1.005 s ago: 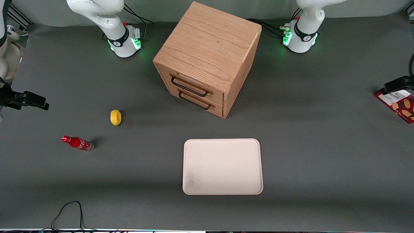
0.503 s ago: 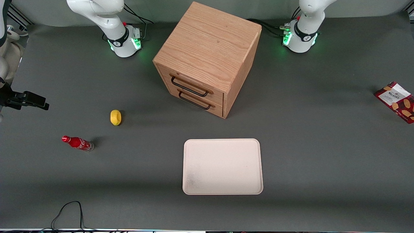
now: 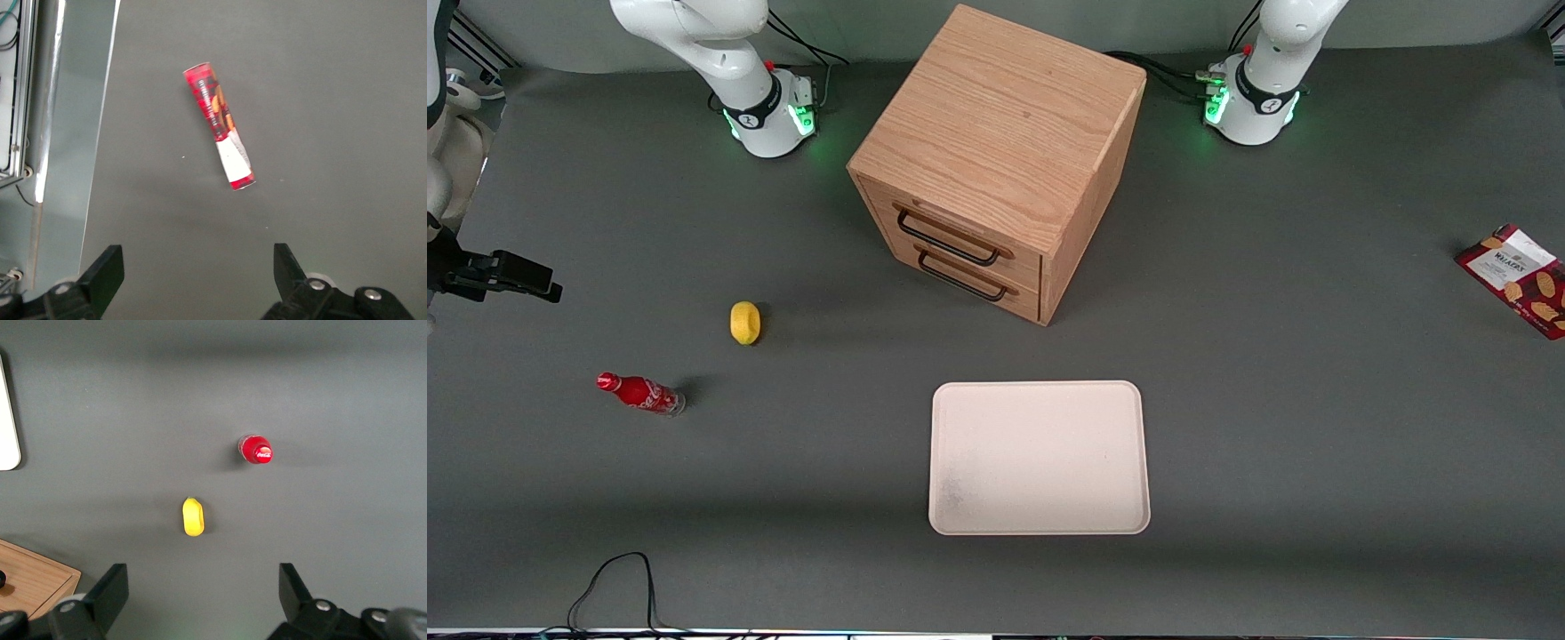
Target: Place red cookie box on tray
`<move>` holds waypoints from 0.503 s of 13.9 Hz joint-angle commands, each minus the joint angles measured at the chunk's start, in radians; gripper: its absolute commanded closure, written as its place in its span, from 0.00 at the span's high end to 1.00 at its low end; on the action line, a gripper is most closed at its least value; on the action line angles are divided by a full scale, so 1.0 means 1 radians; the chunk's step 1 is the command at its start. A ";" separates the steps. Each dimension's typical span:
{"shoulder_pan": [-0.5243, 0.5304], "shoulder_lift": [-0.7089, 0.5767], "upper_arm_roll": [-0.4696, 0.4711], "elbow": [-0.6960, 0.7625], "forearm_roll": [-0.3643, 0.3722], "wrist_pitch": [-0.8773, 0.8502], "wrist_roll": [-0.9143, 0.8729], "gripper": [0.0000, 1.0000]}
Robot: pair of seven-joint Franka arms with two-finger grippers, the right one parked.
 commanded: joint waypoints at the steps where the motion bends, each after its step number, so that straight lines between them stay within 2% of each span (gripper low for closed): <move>1: 0.027 -0.010 -0.017 -0.024 0.009 0.011 -0.134 1.00; 3: 0.044 -0.014 -0.016 -0.038 -0.002 0.011 -0.243 1.00; 5: 0.070 -0.020 -0.016 -0.051 -0.058 0.019 -0.347 1.00; 7: 0.076 -0.027 -0.016 -0.077 -0.072 0.060 -0.418 1.00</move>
